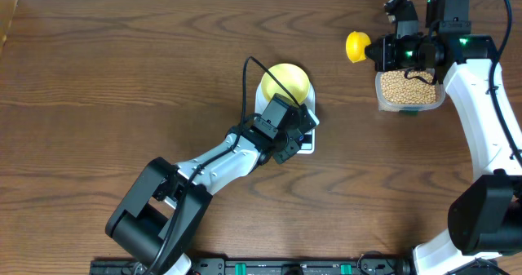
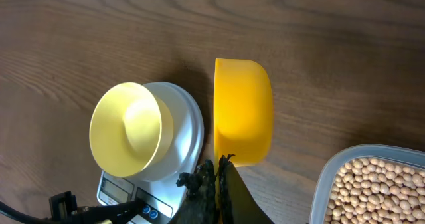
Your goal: Scoop item into bowl and weigh 50g on scale
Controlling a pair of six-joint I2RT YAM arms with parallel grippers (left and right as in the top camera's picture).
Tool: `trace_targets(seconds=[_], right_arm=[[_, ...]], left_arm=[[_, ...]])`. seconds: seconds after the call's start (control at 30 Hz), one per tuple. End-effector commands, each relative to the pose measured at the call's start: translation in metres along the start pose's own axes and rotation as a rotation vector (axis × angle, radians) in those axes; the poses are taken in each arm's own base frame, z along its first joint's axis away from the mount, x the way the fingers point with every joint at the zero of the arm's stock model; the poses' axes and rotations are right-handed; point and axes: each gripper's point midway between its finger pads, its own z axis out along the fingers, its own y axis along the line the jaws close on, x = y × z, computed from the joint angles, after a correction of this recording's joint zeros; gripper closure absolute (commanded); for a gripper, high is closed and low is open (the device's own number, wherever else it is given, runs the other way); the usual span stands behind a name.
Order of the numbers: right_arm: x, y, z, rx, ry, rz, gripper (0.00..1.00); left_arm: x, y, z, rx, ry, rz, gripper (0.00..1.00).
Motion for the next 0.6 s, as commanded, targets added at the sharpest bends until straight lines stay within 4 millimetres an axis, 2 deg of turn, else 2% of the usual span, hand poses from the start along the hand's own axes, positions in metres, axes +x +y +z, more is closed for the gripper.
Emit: trace_targets(seconds=[0.0,0.23,0.57], right_arm=[[-0.009,0.002,-0.006,0.002,-0.023,-0.023,0.99],[-0.009,0.002,-0.006,0.002,-0.024,-0.023,0.99],[-0.009,0.002,-0.006,0.002,-0.023,-0.023,0.99]], left_arm=[[0.007,-0.002,0.005,0.011,0.018,0.010,0.92],[0.009,-0.002,0.007,0.014,0.024,0.007,0.92],[0.025,-0.006,0.022,0.032,0.077,0.002,0.92]])
